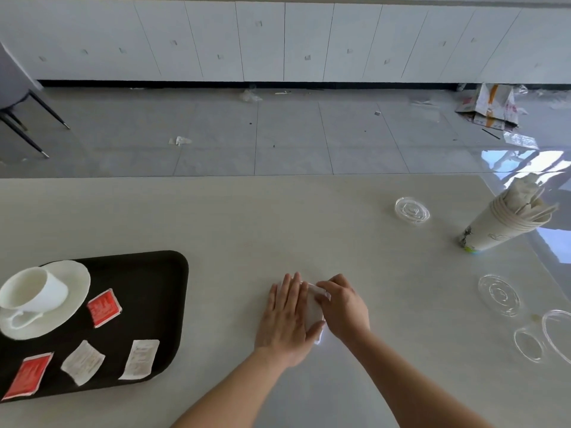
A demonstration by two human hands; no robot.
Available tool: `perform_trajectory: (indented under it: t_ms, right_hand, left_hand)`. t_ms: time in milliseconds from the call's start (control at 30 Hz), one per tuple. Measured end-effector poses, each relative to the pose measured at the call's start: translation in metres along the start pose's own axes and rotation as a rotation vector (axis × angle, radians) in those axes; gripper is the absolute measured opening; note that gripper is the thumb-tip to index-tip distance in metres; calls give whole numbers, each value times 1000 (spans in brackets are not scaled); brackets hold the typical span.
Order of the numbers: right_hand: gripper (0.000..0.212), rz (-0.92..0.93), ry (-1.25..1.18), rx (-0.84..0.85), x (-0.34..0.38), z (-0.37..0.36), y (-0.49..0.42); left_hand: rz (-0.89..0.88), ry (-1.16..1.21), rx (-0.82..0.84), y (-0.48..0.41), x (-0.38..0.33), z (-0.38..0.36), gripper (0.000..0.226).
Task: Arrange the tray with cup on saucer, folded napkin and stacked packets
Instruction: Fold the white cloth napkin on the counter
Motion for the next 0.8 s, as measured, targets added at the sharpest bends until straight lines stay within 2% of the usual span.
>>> perform_trajectory:
  t_ms: [167,367,467,600,733,800]
  right_hand:
    - [22,49,23,-25,1,3,8]
    - [28,55,98,66,10,7,12]
    - [15,-44,50,62,5,9,15]
    - [12,-124,-2,55,4,12,21]
    - [14,-154,3,47,5,16,25]
    - [14,-188,-6,68,6,15,31]
  left_hand:
    - [-129,-47,21,-4,10,-8,83]
    - [-363,-203,89,3,20,9,83]
    - [-287,-125,-43,15,18,30,81]
    - [-132,91,-201,40,11,38,51]
    - [-117,117,-231,55,8,36,32]
    - [-95,121,-272,59,12,39,31]
Point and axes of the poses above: each hand's wrist, its own y-axis away from the middle knuckle, its own z-axis out of the back of the hand, x = y × z, the point moved 7 cm from there along -y, towards the middle knuckle, and after that the axes turned 12 degrees about -z, right-handed, at the moved point
